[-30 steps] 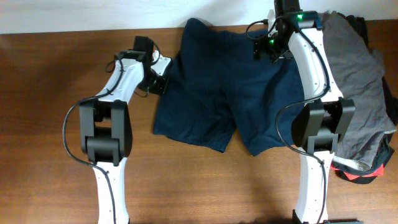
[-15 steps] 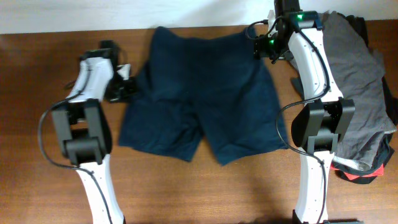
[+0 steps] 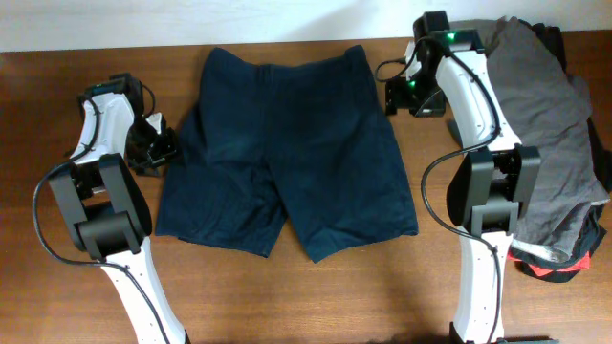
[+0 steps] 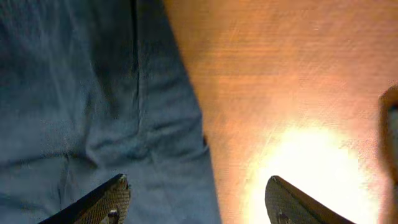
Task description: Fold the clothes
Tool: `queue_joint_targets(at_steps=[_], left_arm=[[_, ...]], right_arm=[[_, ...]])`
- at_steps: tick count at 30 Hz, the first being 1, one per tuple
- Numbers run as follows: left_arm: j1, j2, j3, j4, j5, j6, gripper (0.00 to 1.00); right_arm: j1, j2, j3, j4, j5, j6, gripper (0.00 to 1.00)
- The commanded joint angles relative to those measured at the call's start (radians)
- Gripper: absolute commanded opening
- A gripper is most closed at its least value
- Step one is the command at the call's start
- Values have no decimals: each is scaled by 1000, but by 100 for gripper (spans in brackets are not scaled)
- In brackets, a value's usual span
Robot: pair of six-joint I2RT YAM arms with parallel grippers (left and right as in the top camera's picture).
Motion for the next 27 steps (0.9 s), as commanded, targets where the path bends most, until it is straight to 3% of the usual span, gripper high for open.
queue_joint_targets(at_steps=[1, 7, 12, 27], left_arm=[[-10, -107, 74, -3, 18, 39, 63], [-45, -206, 122, 61, 18, 93, 76], [-89, -217, 121, 81, 18, 103, 76], [-135, -215, 120, 145, 19, 117, 77]], right_arm=[[44, -11, -8, -42, -14, 3, 74], [135, -11, -44, -146, -24, -4, 65], [188, -11, -104, -146, -24, -3, 57], [176, -11, -333, 79, 6, 16, 58]])
